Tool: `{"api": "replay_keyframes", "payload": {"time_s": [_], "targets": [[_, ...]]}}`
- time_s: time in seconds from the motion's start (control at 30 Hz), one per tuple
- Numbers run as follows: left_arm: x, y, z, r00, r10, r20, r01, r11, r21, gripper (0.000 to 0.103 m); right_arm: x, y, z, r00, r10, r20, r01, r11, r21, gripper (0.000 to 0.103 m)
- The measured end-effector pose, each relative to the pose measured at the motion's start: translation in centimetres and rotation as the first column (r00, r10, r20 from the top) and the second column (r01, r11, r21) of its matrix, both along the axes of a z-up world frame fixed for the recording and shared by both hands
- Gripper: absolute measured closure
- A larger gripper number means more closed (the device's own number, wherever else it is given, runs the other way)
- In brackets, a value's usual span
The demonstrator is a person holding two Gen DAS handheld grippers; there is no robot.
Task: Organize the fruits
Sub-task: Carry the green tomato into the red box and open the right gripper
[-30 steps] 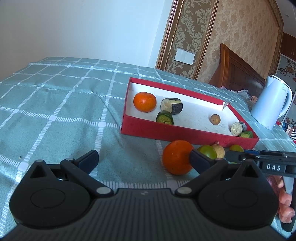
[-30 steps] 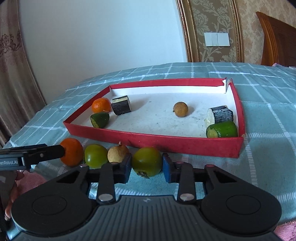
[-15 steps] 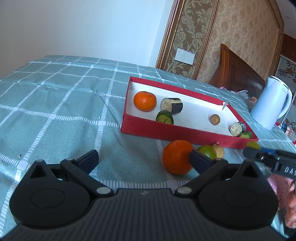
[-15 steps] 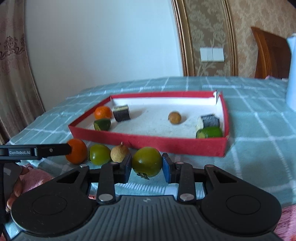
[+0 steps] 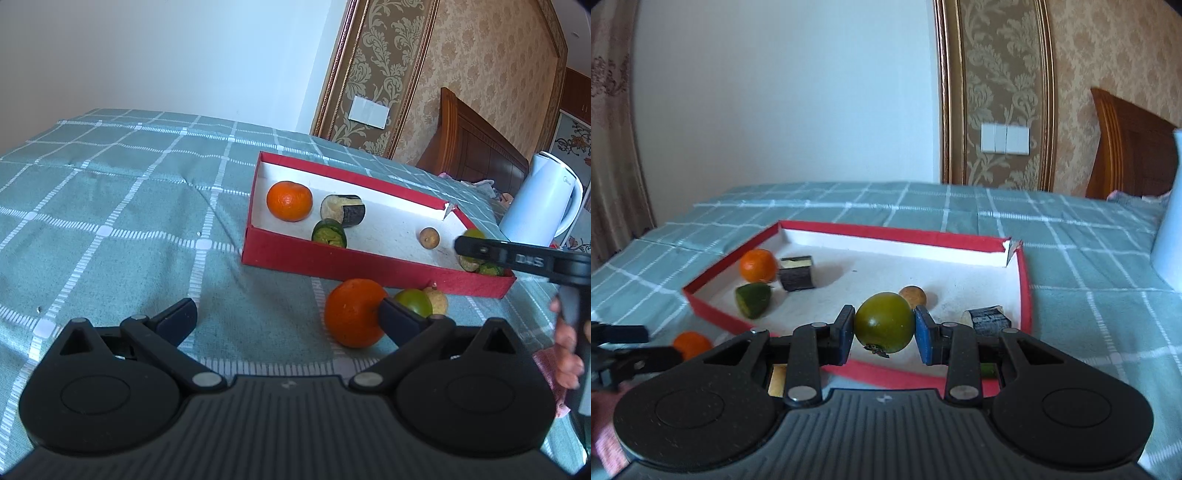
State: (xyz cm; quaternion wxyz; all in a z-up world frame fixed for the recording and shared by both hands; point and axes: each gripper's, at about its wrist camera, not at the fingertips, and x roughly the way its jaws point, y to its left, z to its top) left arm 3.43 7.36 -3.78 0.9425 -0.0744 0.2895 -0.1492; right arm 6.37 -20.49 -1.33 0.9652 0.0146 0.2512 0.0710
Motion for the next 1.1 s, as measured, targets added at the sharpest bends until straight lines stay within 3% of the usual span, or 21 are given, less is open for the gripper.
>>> {"api": "replay_keyframes", "payload": {"time_s": [0.5, 0.8, 1.1], "targets": [[-0.2, -0.1, -0.1, 1.0, -0.002, -0.002, 0.002, 1.0, -0.002, 0.0, 4.2, 0.3, -2.3, 0.995, -0.052, -0.091, 0.047, 0.997, -0.057, 0.07], [-0.2, -0.1, -0.1, 1.0, 0.001, -0.003, -0.001, 1.0, -0.005, 0.0, 4.1, 0.7, -2.6, 0.995, -0.044, -0.092, 0.037, 0.996, -0.075, 0.069], [-0.1, -0.1, 0.0, 1.0, 0.002, -0.004, -0.002, 1.0, -0.008, 0.0, 3.2, 0.5, -2.3, 0.995, -0.048, -0.084, 0.042, 0.996, -0.072, 0.06]]}}
